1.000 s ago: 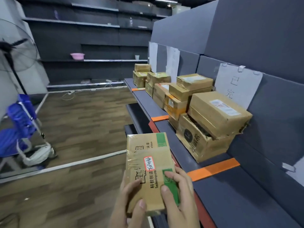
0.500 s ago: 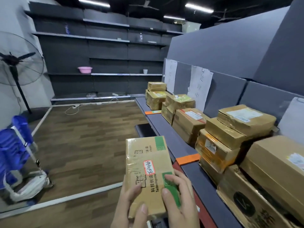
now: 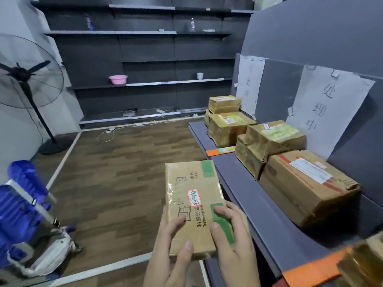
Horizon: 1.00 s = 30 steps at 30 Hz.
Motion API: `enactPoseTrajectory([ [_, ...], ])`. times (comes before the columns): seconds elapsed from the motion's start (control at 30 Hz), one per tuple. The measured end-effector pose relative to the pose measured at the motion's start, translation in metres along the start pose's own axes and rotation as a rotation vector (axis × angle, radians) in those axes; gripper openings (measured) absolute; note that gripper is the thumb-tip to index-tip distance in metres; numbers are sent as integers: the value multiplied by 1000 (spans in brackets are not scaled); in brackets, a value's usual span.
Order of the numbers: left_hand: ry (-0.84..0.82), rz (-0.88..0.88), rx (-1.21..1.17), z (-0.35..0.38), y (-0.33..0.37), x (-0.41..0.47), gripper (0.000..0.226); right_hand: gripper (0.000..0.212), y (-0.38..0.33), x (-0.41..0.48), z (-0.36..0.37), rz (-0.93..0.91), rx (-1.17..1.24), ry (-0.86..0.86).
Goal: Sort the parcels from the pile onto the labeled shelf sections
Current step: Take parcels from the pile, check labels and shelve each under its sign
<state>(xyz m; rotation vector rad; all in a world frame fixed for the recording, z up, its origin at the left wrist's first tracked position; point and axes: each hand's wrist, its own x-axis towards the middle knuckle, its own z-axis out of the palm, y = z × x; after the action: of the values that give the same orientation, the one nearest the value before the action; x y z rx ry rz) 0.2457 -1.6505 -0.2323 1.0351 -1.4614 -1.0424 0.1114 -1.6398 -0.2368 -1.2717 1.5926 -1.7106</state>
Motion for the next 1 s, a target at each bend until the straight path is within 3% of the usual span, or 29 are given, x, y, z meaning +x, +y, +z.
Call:
enactPoseTrajectory([
  [0.33,-77,32,116,55,-44,213,47,21,58,207,36,51,56,64],
  [0.47,-156,3,64,73,-59,275,60,39,76,263,41,59,9,142],
  [0.53,-198,-13,43,81,-69,305,62,28,90,286,46,77,-19,178],
  [0.63,-295,-15,-3,94,-84,355,40,24,108,321,55,102,-69,235],
  [1.0,-784,-54,-67,129,-141,563,26,22,163,458,129,175,-194,706],
])
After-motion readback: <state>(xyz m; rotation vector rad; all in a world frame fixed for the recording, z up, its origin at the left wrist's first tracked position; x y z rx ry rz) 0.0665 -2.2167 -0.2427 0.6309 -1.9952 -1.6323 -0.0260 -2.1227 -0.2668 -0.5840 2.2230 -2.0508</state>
